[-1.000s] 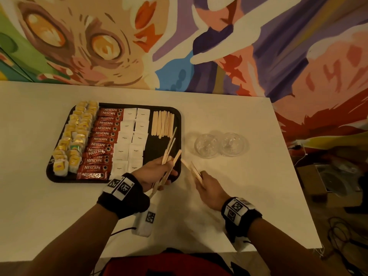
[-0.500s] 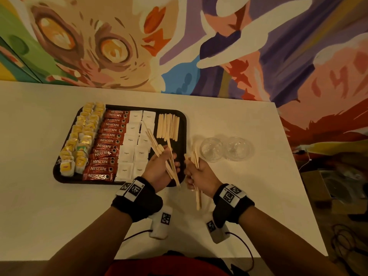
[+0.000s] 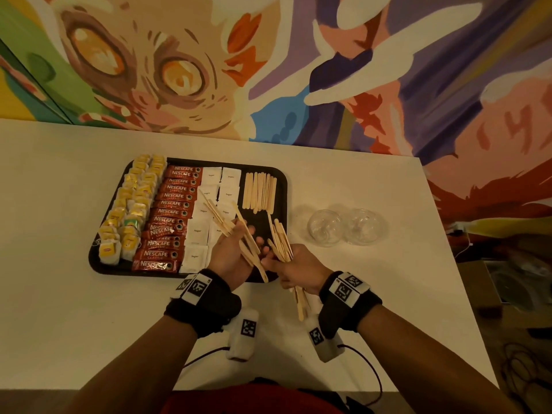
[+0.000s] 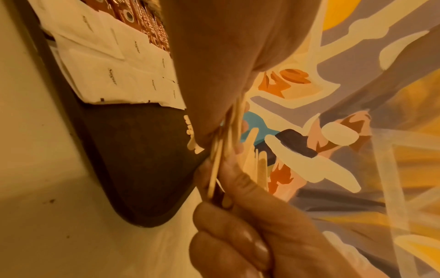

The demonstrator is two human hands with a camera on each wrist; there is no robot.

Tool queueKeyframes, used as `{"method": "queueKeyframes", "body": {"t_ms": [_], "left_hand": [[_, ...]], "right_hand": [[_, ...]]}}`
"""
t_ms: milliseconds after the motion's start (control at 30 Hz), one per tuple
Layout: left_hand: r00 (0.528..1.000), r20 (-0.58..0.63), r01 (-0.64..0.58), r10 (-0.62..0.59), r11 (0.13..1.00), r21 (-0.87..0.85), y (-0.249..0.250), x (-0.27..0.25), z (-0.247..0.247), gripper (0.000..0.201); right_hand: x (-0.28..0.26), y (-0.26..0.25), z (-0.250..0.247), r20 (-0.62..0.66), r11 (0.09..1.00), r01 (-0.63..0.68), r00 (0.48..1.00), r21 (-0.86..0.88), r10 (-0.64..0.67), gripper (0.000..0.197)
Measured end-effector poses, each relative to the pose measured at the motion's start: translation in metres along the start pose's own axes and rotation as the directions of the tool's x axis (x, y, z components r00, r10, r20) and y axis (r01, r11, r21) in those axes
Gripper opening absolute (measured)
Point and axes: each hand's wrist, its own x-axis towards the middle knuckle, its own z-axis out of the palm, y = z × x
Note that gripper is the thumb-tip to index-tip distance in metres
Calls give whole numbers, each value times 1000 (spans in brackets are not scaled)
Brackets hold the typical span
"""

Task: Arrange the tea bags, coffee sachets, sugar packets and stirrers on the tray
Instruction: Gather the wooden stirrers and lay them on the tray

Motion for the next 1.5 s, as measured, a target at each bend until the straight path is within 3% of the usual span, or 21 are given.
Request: {"method": "queueKeyframes", "body": {"t_ms": [133, 267, 533, 667, 800, 1033, 1233, 1367, 1500], "left_hand": [[1000, -1, 7, -7, 1000, -10, 4, 3, -5, 19], [999, 38, 29, -27, 999, -47, 2, -2, -1, 11], [1000, 1, 29, -28, 999, -18, 6, -1, -2, 11], [1000, 9, 9, -9, 1000, -30, 6, -1, -1, 11], [1000, 14, -7, 7, 1000, 1, 8, -3, 1, 21], [996, -67, -54, 52, 998, -27, 21, 7, -7, 15], [988, -141, -47, 55, 997, 53, 33, 16, -22, 10], [997, -78, -11, 21, 993, 121, 31, 13, -22, 10], [983, 145, 96, -108, 992, 84, 22, 5, -15, 12]], "right_hand": [[1, 2, 1, -2, 999, 2, 1000, 45, -2, 6], [4, 4, 6, -1, 991, -67, 998, 117, 68, 19], [2, 6, 3, 55, 994, -48, 998, 101, 43, 17], [1, 5, 5, 98, 979, -87, 993, 182, 69, 24], [2, 2, 8, 166, 956, -118, 983, 268, 75, 17], [0, 4, 1, 74, 997, -75, 995, 20, 74, 10], [-4, 17, -13, -32, 992, -108, 993, 60, 110, 8], [-3, 17, -15, -130, 982, -83, 986, 172, 106, 12], [5, 5, -3, -156, 959, -51, 983, 280, 97, 14]]}}
